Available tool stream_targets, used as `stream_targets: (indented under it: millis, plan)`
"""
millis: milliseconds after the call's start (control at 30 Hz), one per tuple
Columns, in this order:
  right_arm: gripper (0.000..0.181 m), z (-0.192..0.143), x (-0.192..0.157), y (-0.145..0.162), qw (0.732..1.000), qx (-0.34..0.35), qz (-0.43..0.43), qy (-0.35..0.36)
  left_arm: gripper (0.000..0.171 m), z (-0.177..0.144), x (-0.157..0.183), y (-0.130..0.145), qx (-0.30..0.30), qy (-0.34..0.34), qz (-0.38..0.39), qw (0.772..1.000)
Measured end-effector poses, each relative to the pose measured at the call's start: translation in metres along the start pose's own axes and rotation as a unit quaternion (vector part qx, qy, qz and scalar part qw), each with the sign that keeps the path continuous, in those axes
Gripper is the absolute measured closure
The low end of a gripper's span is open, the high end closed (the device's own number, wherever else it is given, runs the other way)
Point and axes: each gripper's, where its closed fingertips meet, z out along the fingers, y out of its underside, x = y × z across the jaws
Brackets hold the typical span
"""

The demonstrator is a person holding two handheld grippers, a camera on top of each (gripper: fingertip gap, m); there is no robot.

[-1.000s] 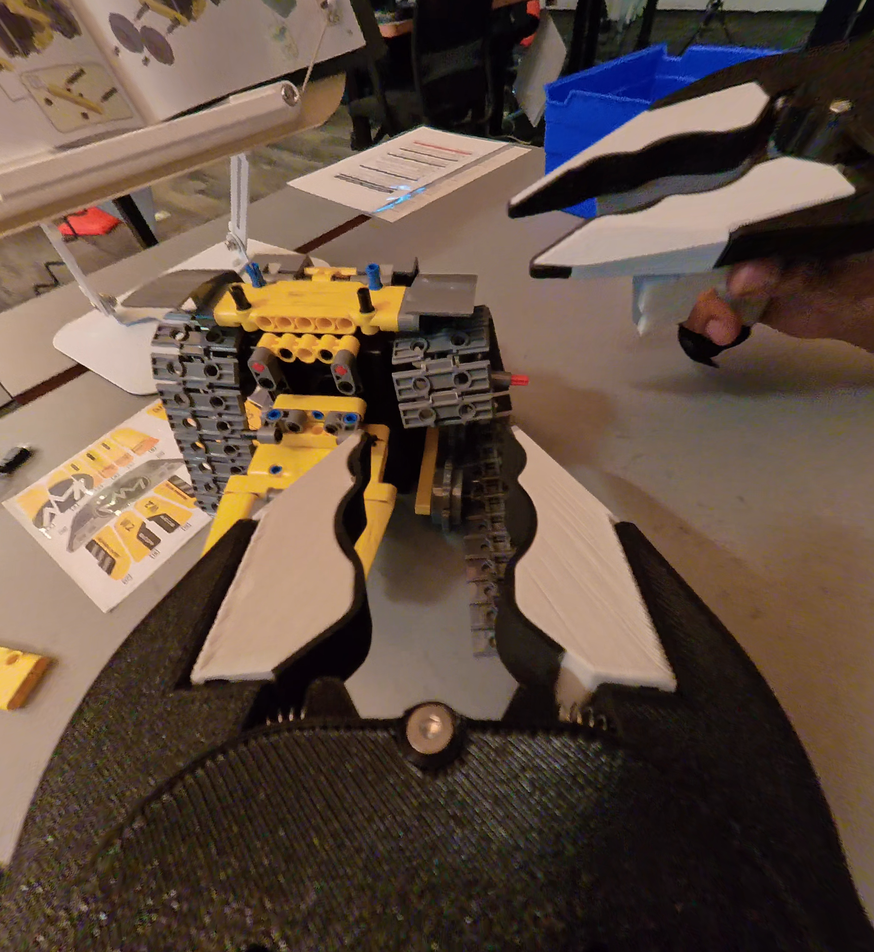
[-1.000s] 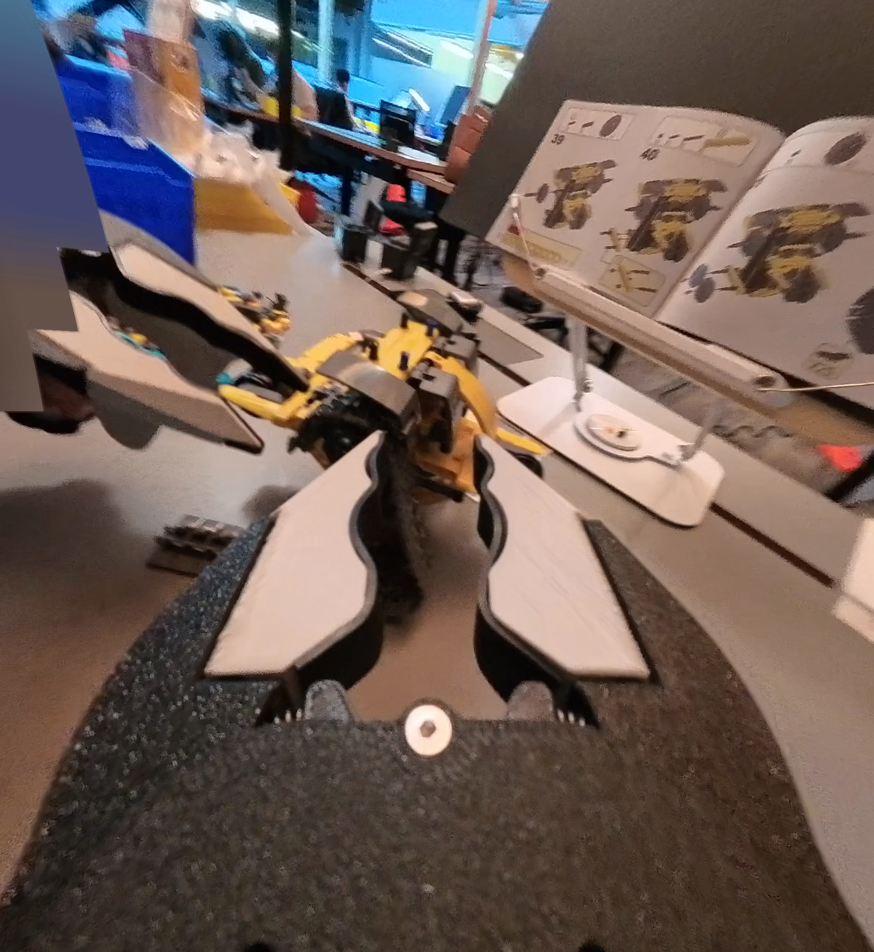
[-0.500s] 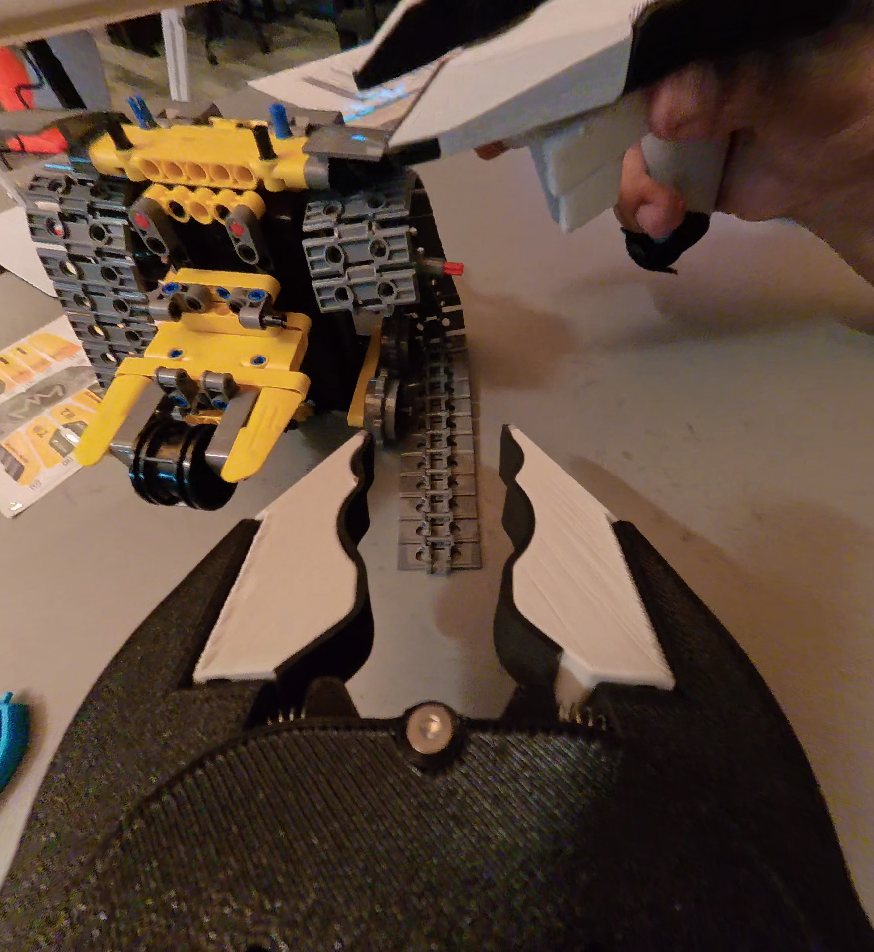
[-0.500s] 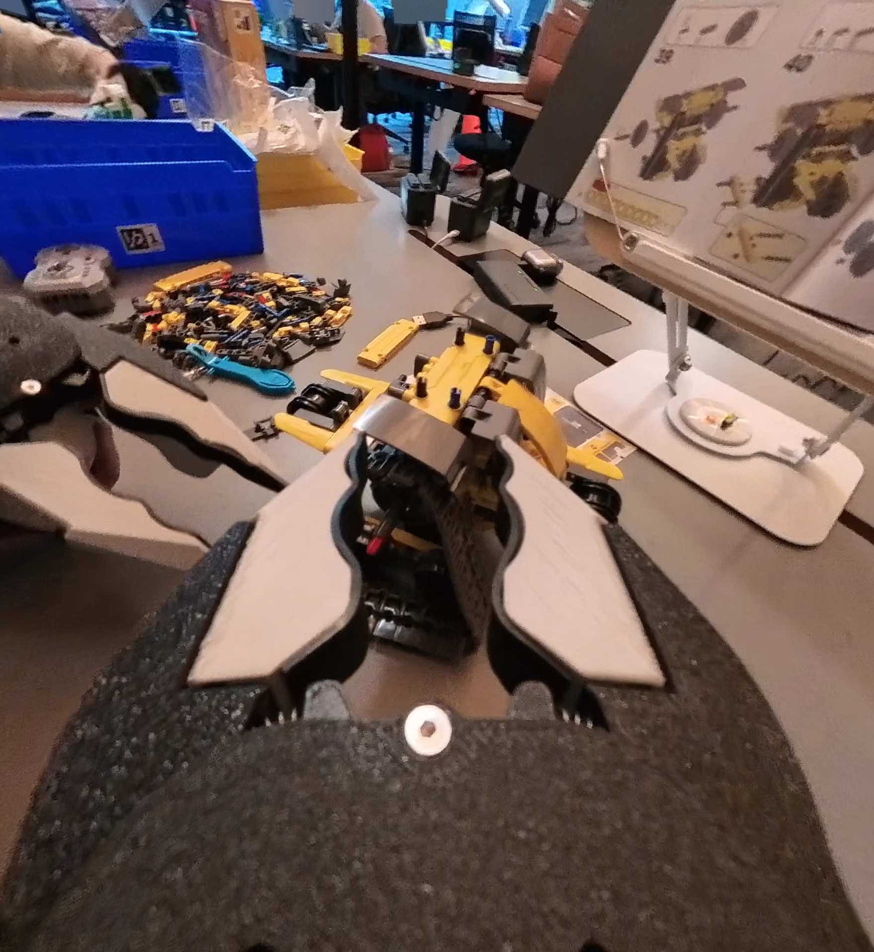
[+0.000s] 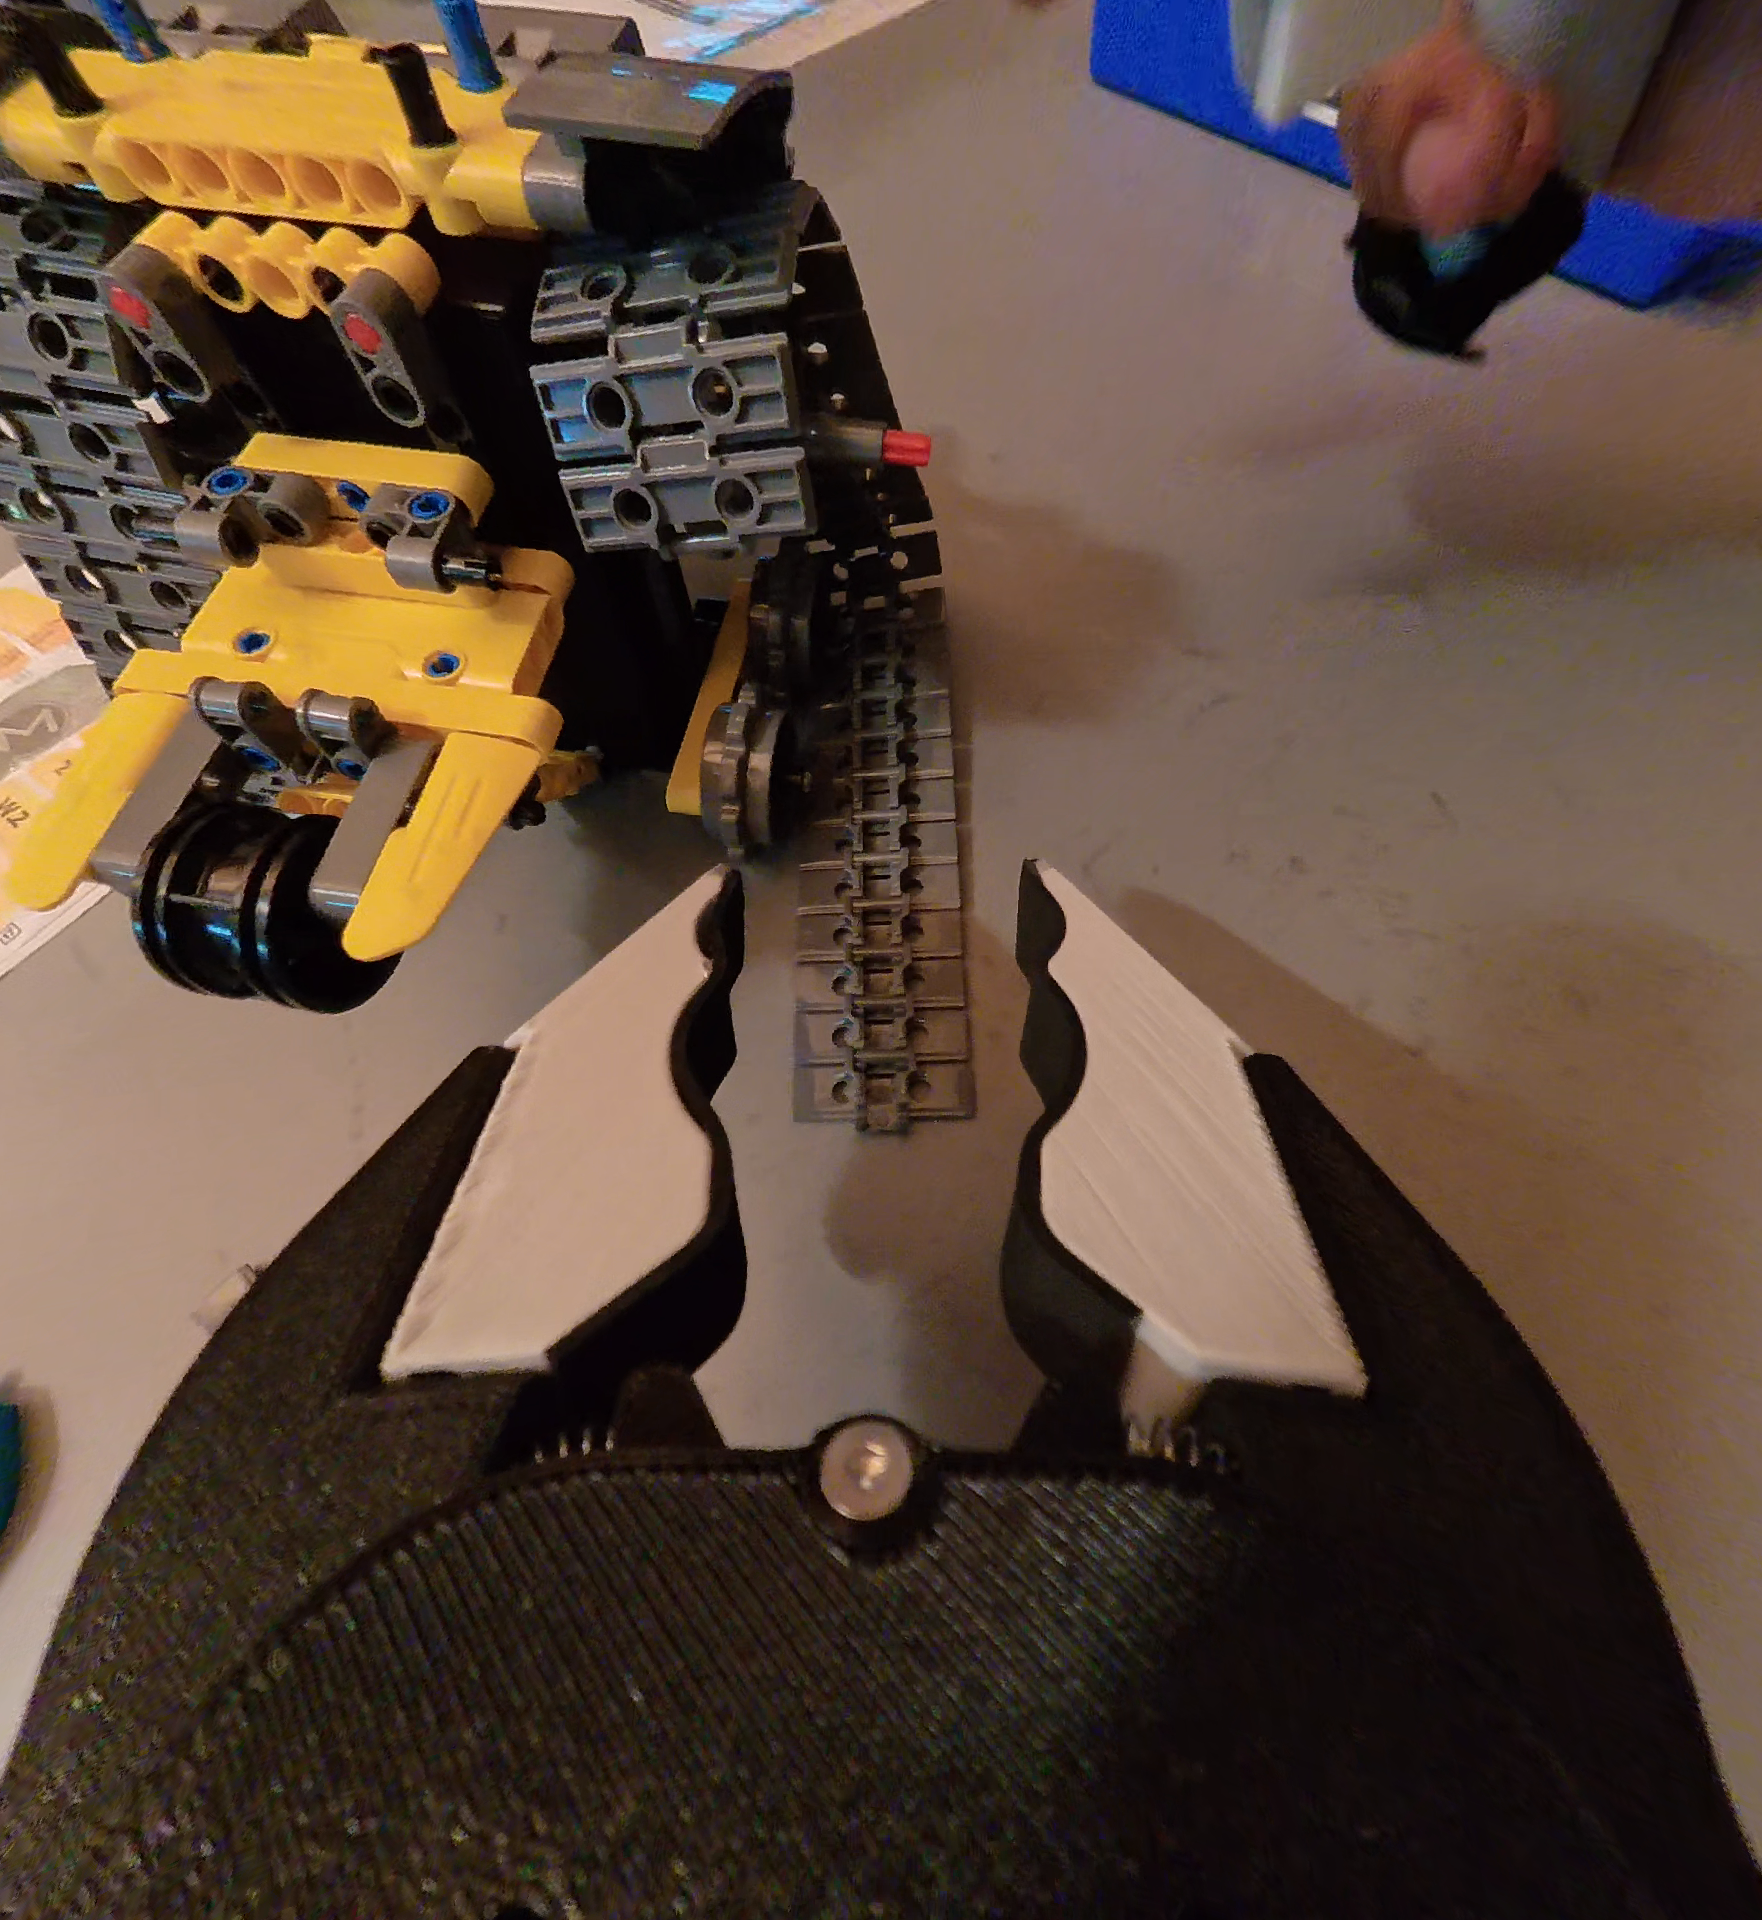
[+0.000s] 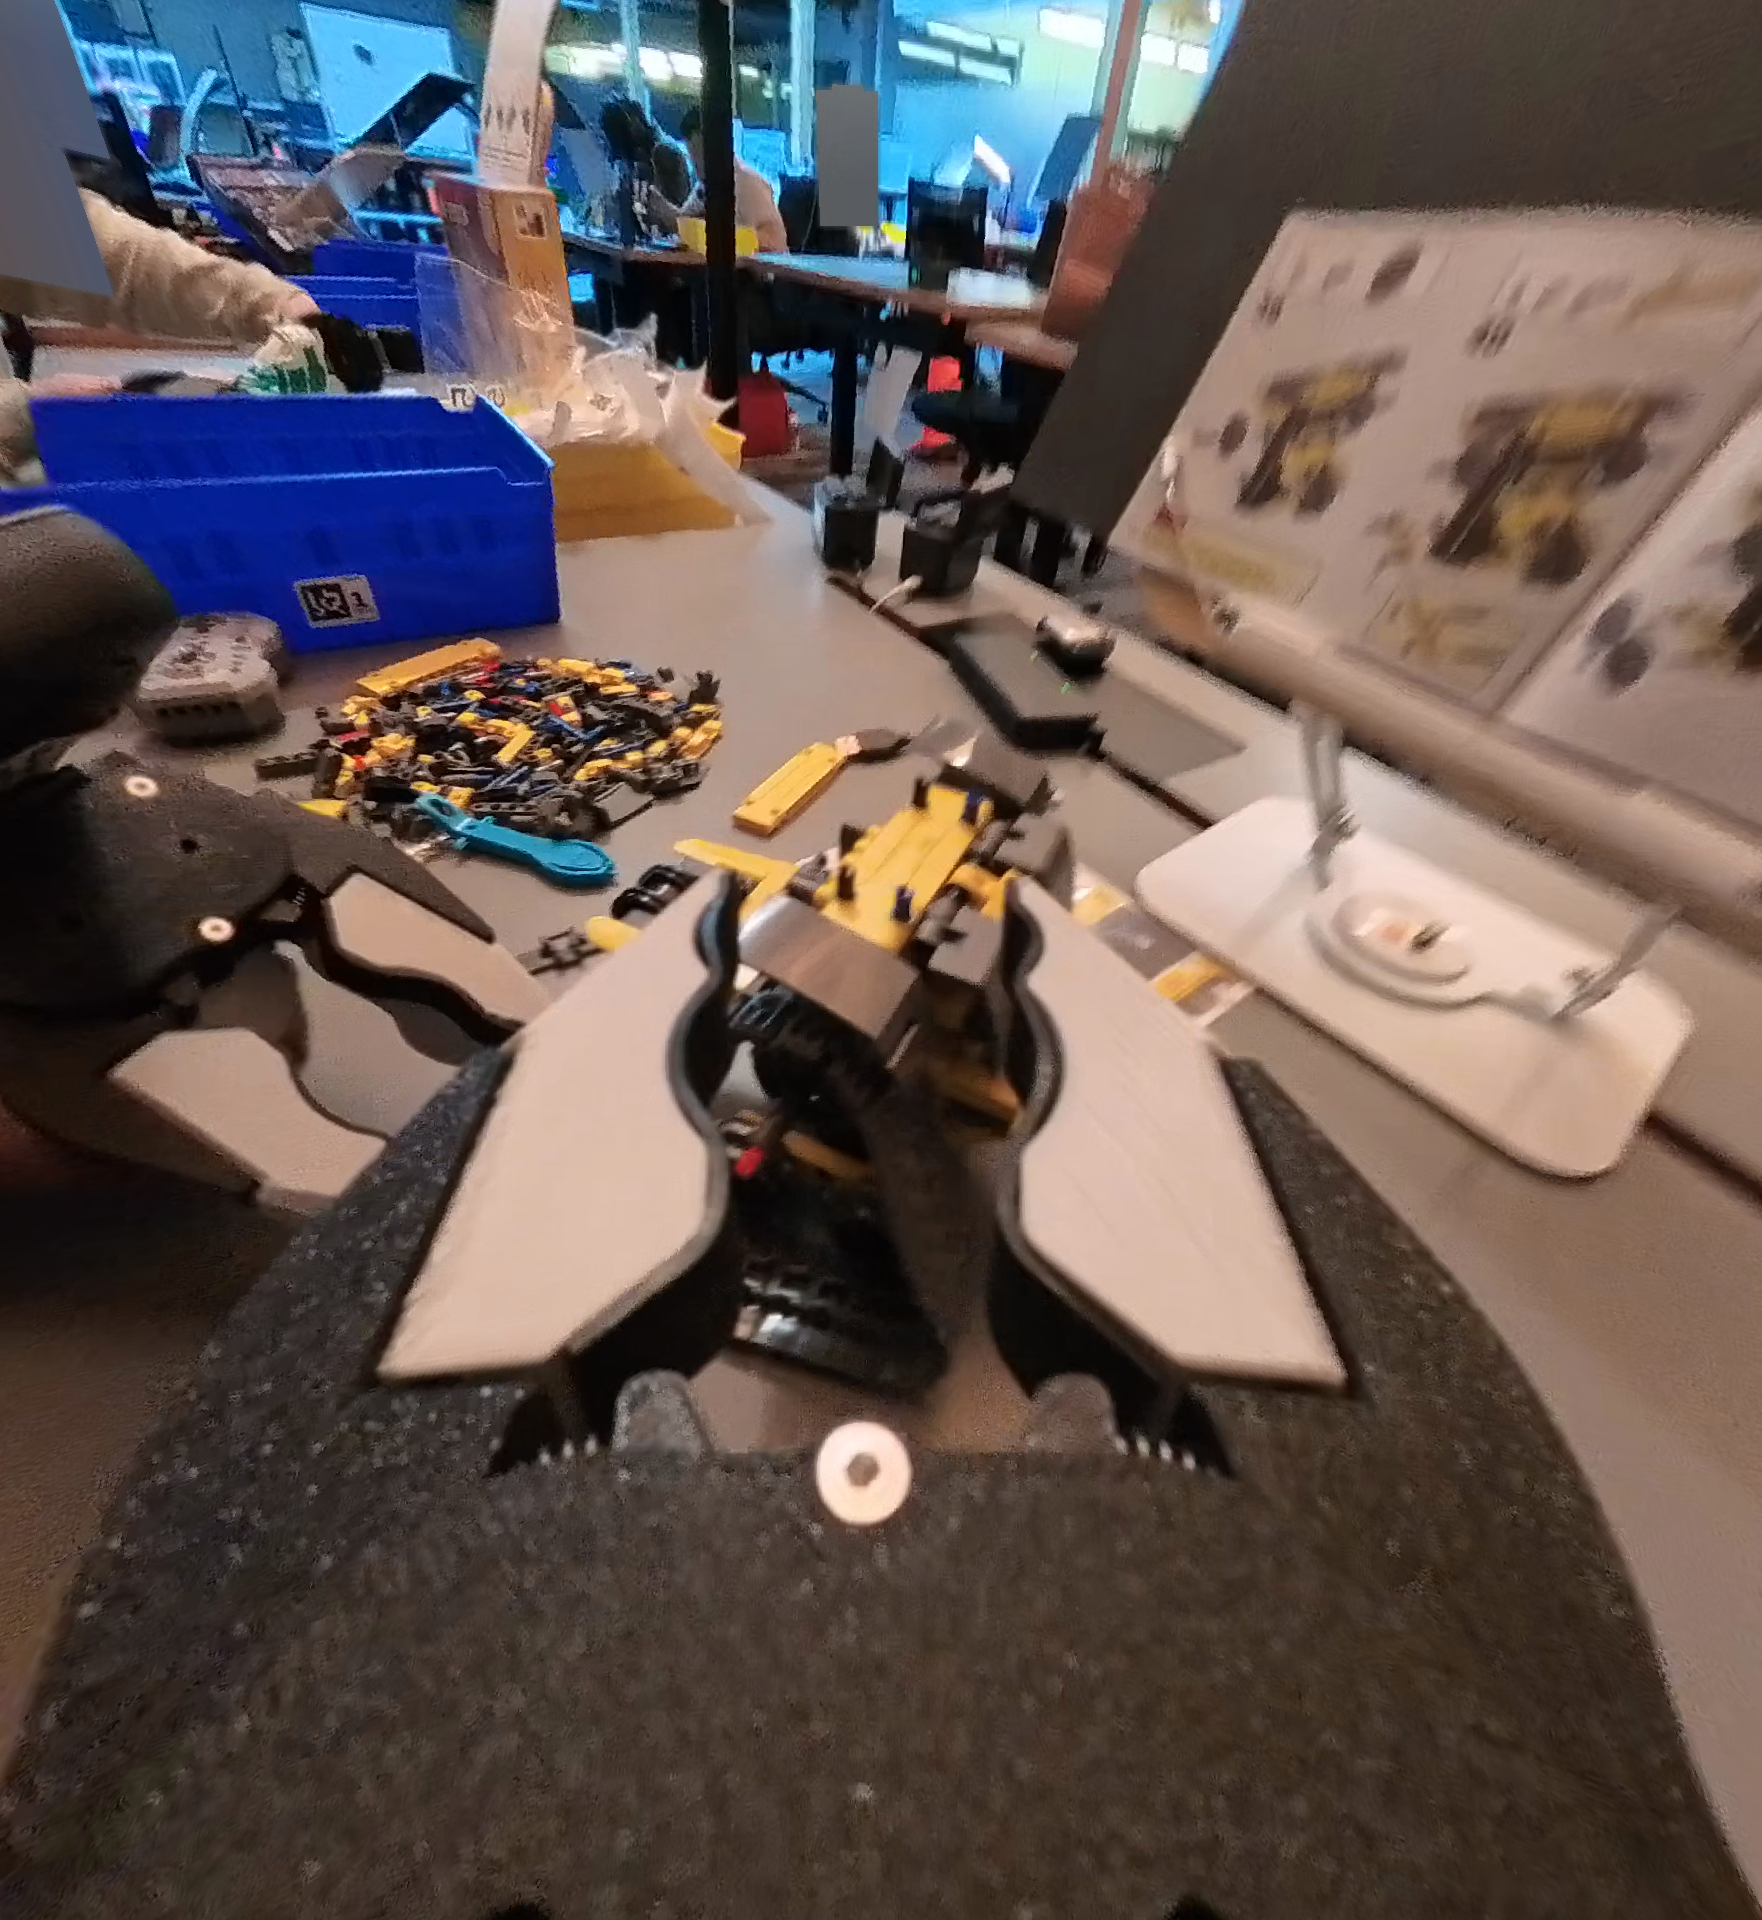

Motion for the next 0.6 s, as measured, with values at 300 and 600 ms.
stream_targets:
  millis: [300, 600]
  plan:
    - [0.158, -0.008, -0.008, 0.026, 0.956, -0.041, -0.291, -0.011, 0.119, -0.004, -0.006, -0.005, 0.021, 0.001, -0.019, 1.0]
    - [0.162, 0.009, -0.026, 0.019, 0.884, -0.049, -0.463, 0.036, 0.118, 0.002, -0.007, 0.0, -0.001, -0.008, -0.011, 1.0]
